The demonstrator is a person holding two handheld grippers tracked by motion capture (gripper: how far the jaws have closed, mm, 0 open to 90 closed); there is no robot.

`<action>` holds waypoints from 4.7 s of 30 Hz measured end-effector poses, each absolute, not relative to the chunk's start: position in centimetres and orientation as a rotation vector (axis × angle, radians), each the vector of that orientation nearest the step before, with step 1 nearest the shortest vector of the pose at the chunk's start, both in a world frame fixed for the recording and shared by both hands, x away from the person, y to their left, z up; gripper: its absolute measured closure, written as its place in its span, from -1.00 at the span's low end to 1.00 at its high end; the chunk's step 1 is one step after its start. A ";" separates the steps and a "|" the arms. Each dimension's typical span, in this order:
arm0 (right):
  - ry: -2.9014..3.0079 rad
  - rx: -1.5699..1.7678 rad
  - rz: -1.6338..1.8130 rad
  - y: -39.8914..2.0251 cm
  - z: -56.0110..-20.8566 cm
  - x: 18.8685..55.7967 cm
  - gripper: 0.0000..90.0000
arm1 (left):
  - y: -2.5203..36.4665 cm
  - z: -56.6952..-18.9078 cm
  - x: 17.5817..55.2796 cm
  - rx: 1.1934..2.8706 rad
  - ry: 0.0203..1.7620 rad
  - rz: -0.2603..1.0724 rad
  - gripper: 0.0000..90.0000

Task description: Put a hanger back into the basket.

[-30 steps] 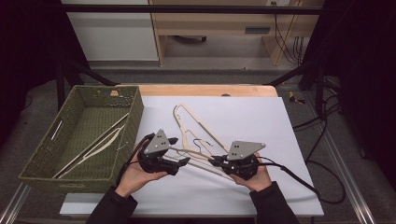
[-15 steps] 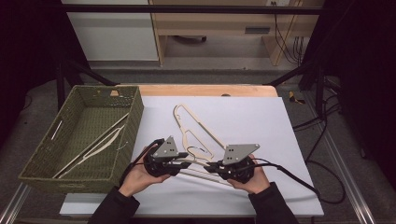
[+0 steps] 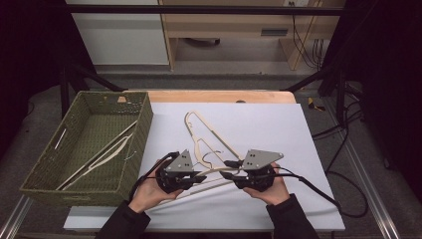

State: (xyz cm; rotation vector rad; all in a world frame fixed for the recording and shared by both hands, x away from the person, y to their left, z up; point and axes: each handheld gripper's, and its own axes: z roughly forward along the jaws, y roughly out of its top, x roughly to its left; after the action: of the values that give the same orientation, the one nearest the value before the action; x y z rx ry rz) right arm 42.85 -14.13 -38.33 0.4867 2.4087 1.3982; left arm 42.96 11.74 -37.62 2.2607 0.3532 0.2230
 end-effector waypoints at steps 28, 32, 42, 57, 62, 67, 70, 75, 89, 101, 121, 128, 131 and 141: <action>2.075 0.951 1.495 -22.8 -37.5 43.0 -0.80 | 15.6 -30.3 42.0 1.976 0.540 0.454 0.90; 2.052 0.975 1.488 -23.5 -37.6 43.0 -0.83 | 16.3 -28.1 42.2 1.971 0.527 0.489 0.90; 2.021 1.001 1.483 -24.6 -37.8 42.8 -0.87 | 20.7 -24.3 44.2 1.930 0.551 0.501 0.90; 2.005 1.032 1.476 -25.3 -37.8 42.6 -0.89 | 29.8 -23.3 46.0 1.914 0.685 0.661 0.90; 2.007 1.030 1.477 -25.3 -37.8 42.6 -0.89 | 32.4 -24.1 46.7 1.926 0.741 0.700 0.90; 2.010 1.036 1.470 -25.2 -37.9 42.7 -0.89 | 35.0 -25.2 47.1 1.936 0.779 0.723 0.90; 2.010 1.036 1.469 -25.2 -38.0 42.7 -0.88 | 36.3 -26.0 47.3 1.954 0.787 0.753 0.90; 2.013 1.035 1.467 -25.1 -38.0 42.7 -0.88 | 38.0 -27.2 47.6 1.999 0.802 0.799 0.90; 2.025 1.026 1.463 -25.1 -38.1 42.7 -0.88 | 41.1 -30.8 48.1 2.082 0.865 0.886 0.90; 2.031 1.030 1.456 -25.0 -38.2 42.8 -0.88 | 40.8 -35.0 48.4 2.193 0.871 0.942 0.90; 2.036 1.027 1.455 -24.8 -38.3 42.8 -0.88 | 39.8 -39.0 48.8 2.363 0.870 0.720 0.80; 2.038 1.023 1.455 -24.9 -38.3 42.8 -0.87 | 38.9 -39.6 48.6 2.409 0.841 0.650 0.60; 2.036 1.025 1.455 -24.8 -38.3 42.8 -0.87 | 38.7 -39.8 48.6 2.424 0.841 0.624 0.52; 2.035 1.029 1.454 -24.9 -38.3 42.8 -0.87 | 38.7 -39.8 48.5 2.437 0.842 0.617 0.43</action>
State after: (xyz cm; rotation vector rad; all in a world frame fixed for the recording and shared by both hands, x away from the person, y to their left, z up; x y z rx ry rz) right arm 42.77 -24.87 -38.27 1.0289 2.0353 1.4544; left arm 48.53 38.70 -39.75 2.4373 0.8420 0.6170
